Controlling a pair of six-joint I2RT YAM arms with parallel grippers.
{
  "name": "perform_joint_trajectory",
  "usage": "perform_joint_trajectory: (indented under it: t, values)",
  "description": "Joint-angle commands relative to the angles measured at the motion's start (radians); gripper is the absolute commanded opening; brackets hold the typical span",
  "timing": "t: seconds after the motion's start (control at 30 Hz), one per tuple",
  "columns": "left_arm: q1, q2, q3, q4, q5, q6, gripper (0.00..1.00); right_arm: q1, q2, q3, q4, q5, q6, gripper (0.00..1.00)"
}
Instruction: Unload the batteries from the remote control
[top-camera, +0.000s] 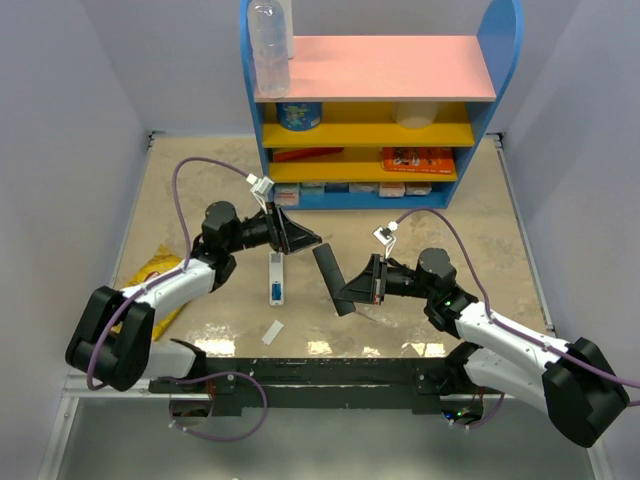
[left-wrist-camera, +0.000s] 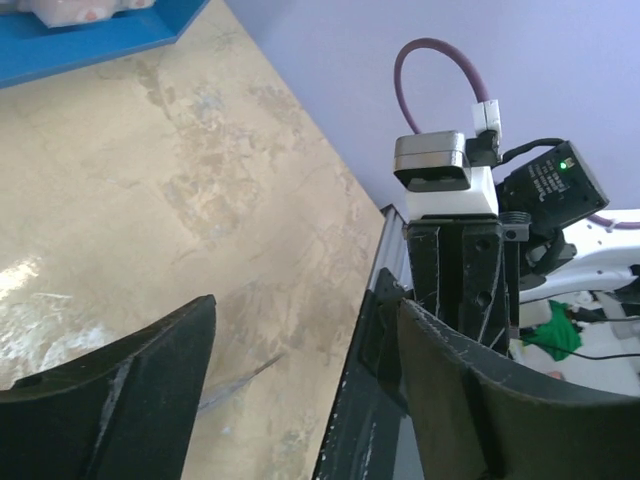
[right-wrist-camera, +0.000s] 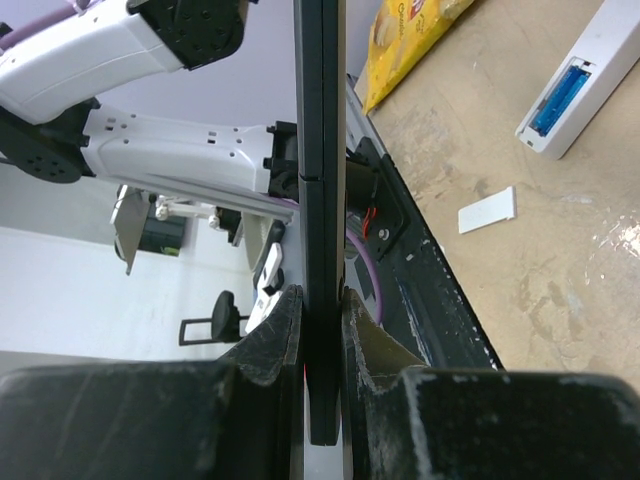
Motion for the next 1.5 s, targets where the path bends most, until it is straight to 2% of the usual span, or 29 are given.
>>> perform_joint_trajectory:
  t: [0.0, 0.23, 0.5, 0.83, 1.1, 1.2, 1.23, 1.33, 1.47]
  values:
    - [0.018, -0.114, 0.030, -0.125, -0.070, 0.107, 0.80, 0.002, 0.000, 0.031, 0.035, -0.001, -0.015, 0.00]
    - [0.030, -0.165, 0.023, -0.108, -0.035, 0.079, 0.82, 0.003, 0.039, 0.037, 0.063, 0.001, 0.005, 0.00]
    - [-0.060, -0.131, -0.031, -0.033, 0.000, 0.077, 0.85, 0.002, 0.074, 0.076, 0.118, 0.002, 0.039, 0.00]
    - [-0.097, -0.113, -0.079, 0.030, -0.024, 0.067, 0.86, 0.002, 0.089, 0.096, 0.147, 0.010, 0.057, 0.00]
    - [-0.120, -0.068, -0.102, 0.119, -0.024, 0.024, 0.75, 0.003, 0.115, 0.091, 0.190, 0.009, 0.074, 0.00]
    - [-0.120, -0.051, -0.089, 0.127, -0.029, 0.022, 0.64, 0.002, 0.117, 0.083, 0.193, 0.002, 0.076, 0.00]
    - [-0.120, -0.045, -0.083, 0.123, -0.027, 0.027, 0.55, 0.002, 0.115, 0.080, 0.190, -0.001, 0.070, 0.00]
    - [-0.117, -0.038, -0.068, 0.107, -0.047, 0.036, 0.44, 0.003, 0.111, 0.057, 0.185, -0.007, 0.067, 0.00]
    - [-0.114, -0.022, -0.062, 0.113, -0.081, 0.034, 0.43, 0.002, 0.096, 0.034, 0.190, -0.005, 0.070, 0.00]
